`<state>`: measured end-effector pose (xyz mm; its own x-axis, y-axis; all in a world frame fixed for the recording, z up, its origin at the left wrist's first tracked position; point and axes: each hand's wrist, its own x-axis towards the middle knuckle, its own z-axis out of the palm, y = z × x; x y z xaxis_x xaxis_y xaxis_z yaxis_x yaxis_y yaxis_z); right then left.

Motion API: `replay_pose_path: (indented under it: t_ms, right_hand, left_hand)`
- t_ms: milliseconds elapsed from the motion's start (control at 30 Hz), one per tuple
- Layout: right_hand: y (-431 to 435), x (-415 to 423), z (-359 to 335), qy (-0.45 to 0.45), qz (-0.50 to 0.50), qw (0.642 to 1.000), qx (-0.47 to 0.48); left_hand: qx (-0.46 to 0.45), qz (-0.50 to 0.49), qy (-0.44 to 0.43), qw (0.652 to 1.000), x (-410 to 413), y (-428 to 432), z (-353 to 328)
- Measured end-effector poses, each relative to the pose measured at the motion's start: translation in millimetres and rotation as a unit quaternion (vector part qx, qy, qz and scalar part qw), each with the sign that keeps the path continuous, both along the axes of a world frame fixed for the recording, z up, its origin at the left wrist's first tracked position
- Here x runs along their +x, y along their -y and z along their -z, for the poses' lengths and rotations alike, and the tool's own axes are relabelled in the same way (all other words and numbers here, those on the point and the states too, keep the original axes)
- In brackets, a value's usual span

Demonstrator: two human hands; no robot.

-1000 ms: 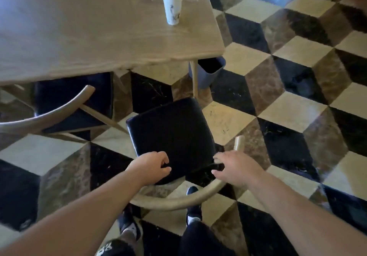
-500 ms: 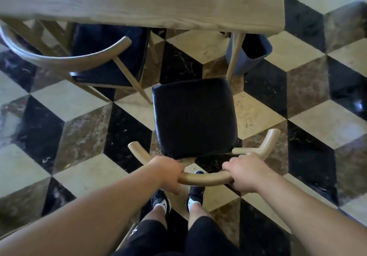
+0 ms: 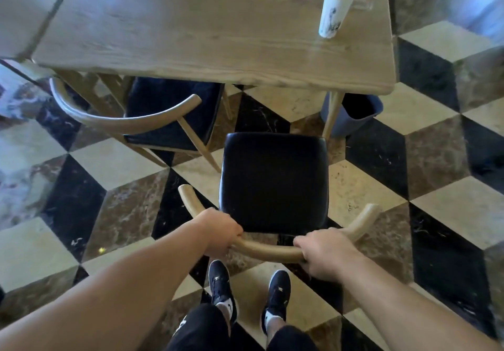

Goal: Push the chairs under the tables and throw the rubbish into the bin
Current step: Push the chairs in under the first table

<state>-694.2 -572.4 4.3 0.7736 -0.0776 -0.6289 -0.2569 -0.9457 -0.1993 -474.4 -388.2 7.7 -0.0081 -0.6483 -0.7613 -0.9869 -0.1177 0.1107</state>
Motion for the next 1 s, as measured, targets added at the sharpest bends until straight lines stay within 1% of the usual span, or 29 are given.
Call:
replay_pose_path:
  t_ms: [100,267,500,667,800,1000]
  right_hand:
    - [5.4,16.3,0.2,-0.006,0.000,1.000,0.000]
    - [17.8,50.7,-8.1,-0.024,0.036,0.999,-0.007]
    - [32.0,101.7,-15.0,-0.018,0.070,0.997,-0.002]
    - [49.5,118.1,-11.5,-0.009,0.063,0.998,-0.017]
    - [59.8,129.6,-7.9,0.002,0.060,0.998,-0.011]
    - [93.2,146.0,-10.1,0.012,0.052,0.999,-0.005]
  left_hand:
    - [-0.011,0.013,0.001,1.000,21.4,8.5,4.1]
    - [-0.020,0.033,-0.004,0.999,61.4,27.7,2.9]
    - [-0.030,0.057,-0.002,0.998,121.4,56.2,-3.8]
    - [-0.020,0.067,0.004,0.998,139.2,77.3,-2.2]
    - [-0.014,0.048,0.003,0.999,150.5,86.7,0.4]
    - [-0.016,0.045,0.008,0.999,166.2,115.2,-2.9]
